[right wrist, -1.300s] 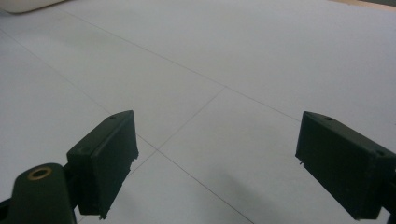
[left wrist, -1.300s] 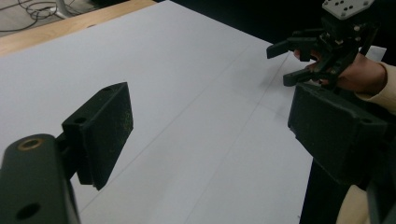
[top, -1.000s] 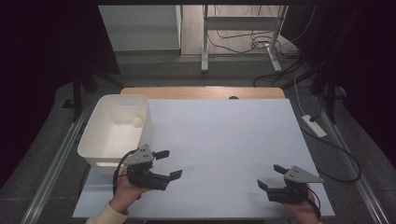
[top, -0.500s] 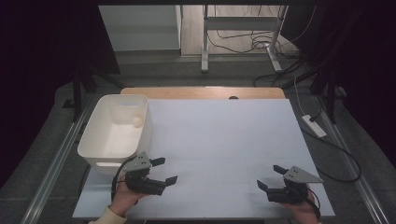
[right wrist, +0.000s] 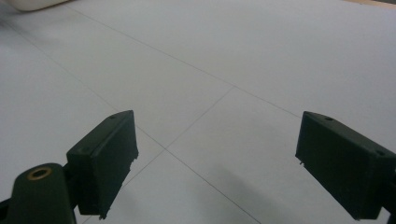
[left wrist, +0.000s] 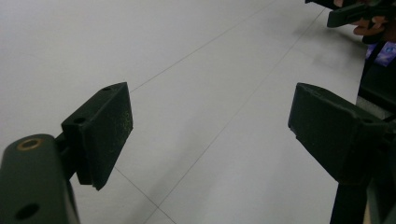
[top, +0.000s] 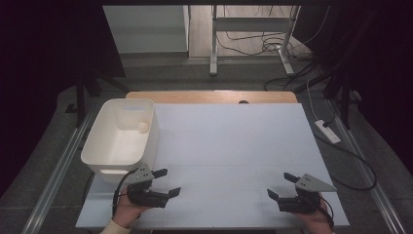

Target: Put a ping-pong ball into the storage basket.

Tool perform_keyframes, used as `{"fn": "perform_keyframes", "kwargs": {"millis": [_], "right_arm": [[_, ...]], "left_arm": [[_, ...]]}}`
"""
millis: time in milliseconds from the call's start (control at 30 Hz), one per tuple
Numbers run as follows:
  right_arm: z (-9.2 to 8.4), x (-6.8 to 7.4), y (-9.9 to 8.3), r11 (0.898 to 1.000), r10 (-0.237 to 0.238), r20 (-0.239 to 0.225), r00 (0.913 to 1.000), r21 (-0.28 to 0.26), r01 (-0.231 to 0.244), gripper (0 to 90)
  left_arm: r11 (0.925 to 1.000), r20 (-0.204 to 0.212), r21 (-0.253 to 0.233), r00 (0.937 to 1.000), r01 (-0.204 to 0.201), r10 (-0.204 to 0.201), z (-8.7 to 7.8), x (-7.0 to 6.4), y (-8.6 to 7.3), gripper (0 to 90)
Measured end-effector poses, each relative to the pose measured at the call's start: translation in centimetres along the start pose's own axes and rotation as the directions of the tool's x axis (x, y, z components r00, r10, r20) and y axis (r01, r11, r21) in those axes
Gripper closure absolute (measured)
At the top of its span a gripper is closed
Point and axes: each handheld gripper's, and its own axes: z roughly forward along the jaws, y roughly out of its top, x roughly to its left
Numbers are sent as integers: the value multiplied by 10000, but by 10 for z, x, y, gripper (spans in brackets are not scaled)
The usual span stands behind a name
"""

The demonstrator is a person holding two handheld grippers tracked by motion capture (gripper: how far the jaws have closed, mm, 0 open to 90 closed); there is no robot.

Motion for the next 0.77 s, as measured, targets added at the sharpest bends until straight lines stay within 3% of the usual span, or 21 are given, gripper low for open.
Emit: {"fn": "perform_keyframes", "kwargs": {"millis": [767], "right_arm": [[-1,-2,0,10000,32,-50,10000,-47,-32,128]], "left_arm": [[10000,-102,-25,9999,50,-50,-2,0,-3,145]]}}
